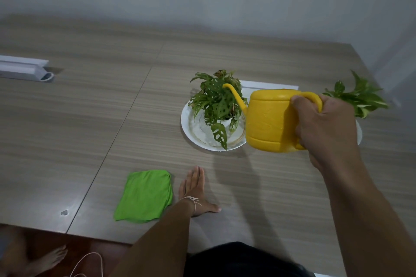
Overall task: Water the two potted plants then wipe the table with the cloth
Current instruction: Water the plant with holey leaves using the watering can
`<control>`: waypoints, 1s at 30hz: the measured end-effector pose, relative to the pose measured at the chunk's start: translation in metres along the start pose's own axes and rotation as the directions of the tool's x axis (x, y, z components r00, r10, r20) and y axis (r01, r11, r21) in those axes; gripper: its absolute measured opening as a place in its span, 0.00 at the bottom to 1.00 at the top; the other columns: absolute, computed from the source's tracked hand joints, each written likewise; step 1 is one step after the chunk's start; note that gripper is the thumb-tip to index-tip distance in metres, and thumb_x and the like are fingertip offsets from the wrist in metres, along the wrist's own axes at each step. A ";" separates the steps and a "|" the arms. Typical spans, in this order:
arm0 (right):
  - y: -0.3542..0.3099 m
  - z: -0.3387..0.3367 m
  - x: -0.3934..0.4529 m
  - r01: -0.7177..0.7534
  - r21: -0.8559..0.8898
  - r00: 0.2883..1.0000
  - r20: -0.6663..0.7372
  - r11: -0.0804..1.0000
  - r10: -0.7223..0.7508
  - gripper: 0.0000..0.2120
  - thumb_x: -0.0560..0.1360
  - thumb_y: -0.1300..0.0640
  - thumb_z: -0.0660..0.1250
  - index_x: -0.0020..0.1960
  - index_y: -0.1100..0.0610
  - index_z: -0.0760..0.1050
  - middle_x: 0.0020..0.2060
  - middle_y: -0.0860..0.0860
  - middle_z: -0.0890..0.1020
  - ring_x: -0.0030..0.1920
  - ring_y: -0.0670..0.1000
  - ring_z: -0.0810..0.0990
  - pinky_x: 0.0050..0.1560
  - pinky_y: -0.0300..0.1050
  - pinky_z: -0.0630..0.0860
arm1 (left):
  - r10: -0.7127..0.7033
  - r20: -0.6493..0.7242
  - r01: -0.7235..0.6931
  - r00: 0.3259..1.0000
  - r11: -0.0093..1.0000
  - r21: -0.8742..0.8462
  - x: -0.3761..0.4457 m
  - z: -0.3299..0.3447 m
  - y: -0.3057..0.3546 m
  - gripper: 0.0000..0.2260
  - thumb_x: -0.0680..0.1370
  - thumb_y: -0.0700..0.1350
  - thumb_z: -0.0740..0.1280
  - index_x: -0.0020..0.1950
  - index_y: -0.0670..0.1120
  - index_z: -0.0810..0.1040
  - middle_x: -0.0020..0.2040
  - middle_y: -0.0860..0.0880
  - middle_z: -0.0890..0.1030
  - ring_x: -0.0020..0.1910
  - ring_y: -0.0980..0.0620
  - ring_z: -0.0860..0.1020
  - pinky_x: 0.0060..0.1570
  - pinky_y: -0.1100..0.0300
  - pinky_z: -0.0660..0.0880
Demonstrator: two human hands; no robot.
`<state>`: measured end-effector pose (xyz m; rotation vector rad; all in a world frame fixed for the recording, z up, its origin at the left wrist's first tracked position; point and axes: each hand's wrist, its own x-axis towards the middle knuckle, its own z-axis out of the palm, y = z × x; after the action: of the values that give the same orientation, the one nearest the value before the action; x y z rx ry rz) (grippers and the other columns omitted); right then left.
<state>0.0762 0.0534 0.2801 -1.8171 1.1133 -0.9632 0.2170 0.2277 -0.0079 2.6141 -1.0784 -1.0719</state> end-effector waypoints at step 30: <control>-0.017 -0.019 -0.003 0.151 -0.250 0.985 0.117 0.956 -0.125 0.19 0.79 0.57 0.66 0.36 0.70 0.71 0.28 0.65 0.73 0.29 0.61 0.68 0.31 0.52 0.68 | -0.001 -0.017 0.001 1.000 1.000 -0.002 0.001 0.002 0.001 0.64 0.64 0.69 0.73 0.79 0.51 0.28 0.77 0.54 0.26 0.78 0.51 0.29 0.77 0.48 0.34</control>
<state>0.0637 0.0574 0.3026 -2.1546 1.1017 -0.8247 0.2156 0.2271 -0.0096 2.6180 -1.0721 -1.0485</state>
